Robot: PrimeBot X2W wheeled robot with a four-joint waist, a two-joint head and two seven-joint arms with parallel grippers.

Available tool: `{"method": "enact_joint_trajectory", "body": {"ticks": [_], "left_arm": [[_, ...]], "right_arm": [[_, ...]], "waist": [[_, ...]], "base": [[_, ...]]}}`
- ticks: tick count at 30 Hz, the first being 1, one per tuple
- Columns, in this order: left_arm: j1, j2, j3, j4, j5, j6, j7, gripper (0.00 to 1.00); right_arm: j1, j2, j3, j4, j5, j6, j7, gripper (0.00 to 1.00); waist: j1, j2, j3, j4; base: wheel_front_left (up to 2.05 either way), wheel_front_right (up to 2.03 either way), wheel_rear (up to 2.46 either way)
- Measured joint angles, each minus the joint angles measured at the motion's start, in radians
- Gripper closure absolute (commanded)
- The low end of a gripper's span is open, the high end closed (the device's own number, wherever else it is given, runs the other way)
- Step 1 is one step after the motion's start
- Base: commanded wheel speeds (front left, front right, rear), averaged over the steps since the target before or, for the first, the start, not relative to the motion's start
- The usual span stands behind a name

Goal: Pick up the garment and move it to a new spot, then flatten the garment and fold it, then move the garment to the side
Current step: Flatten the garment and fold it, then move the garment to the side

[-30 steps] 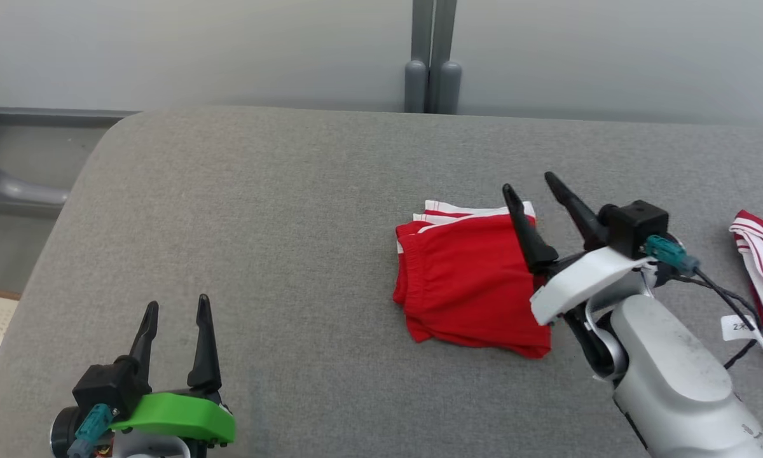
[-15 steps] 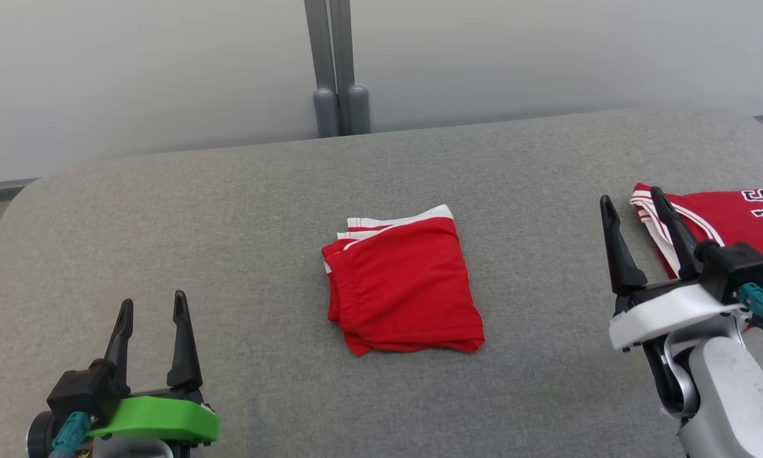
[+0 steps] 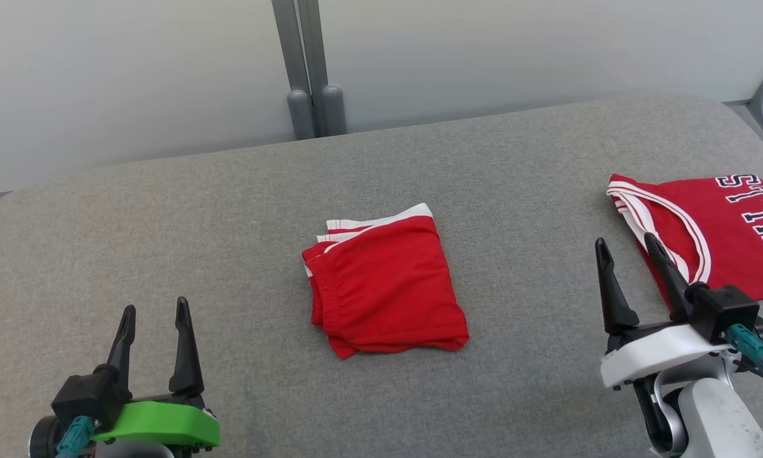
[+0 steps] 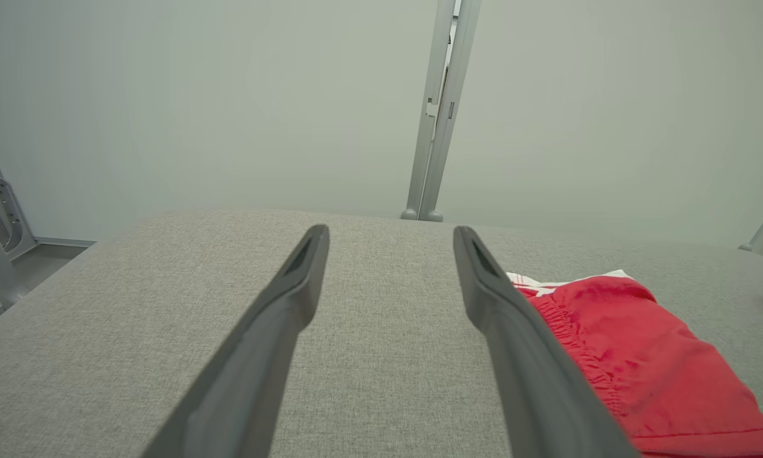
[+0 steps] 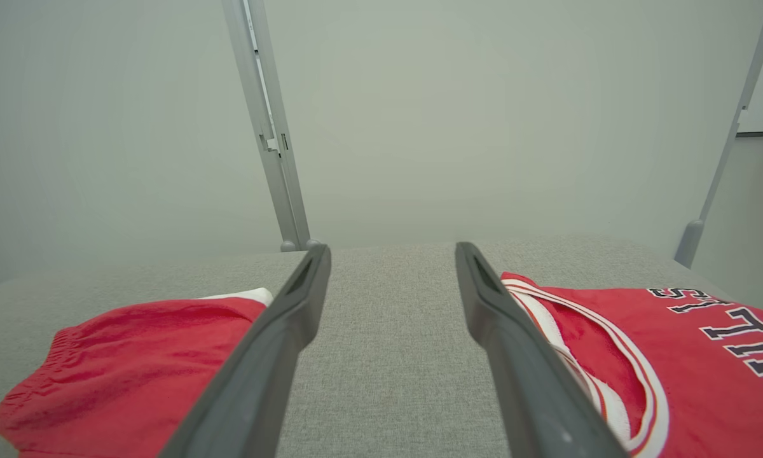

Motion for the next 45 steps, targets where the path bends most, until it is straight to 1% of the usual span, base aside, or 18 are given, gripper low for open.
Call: {"method": "enact_joint_trajectory", "body": {"ticks": [10,14,19,28,31,39,45], "left_arm": [[0.0,-0.015,0.015,0.007,0.029,-0.018,0.0,0.0],[-0.001,-0.024,0.013,0.012,0.034,-0.027,0.0,0.0],[-0.003,-0.036,0.003,0.022,0.039,-0.038,0.0,0.0],[-0.025,-0.054,-0.002,0.028,0.049,-0.049,0.0,0.0],[-0.036,-0.061,-0.006,0.032,0.05,-0.053,0.0,0.0],[-0.072,-0.073,-0.018,0.042,0.058,-0.069,0.0,0.0],[-0.091,-0.082,-0.023,0.048,0.059,-0.071,0.0,0.0]], "right_arm": [[-0.001,-0.003,0.017,0.026,-0.004,0.0,0.0,0.0],[-0.006,-0.004,0.028,0.08,-0.004,0.0,0.002,0.0],[-0.059,-0.009,0.049,0.177,0.027,0.0,0.06,0.0],[-0.227,-0.009,0.119,0.319,0.137,0.0,0.197,0.0],[-0.279,-0.017,0.138,0.377,0.147,0.0,0.247,0.0],[-0.385,-0.007,0.121,0.545,0.202,0.0,0.349,0.0],[-0.416,0.026,0.112,0.621,0.284,0.0,0.424,0.0]], "waist": [[0.0,0.0,-0.001,0.012],[0.0,0.0,-0.001,0.024],[0.0,0.0,0.005,0.048],[0.0,0.0,0.025,0.133],[0.0,0.0,0.038,0.168],[0.0,0.0,0.089,0.261],[0.0,0.0,0.138,0.316]], "base": [[0.0,0.0,0.0],[0.0,0.0,0.0],[0.0,0.0,0.0],[0.0,0.0,0.0],[0.0,0.0,0.0],[0.0,0.0,0.0],[0.0,0.0,0.0]]}}
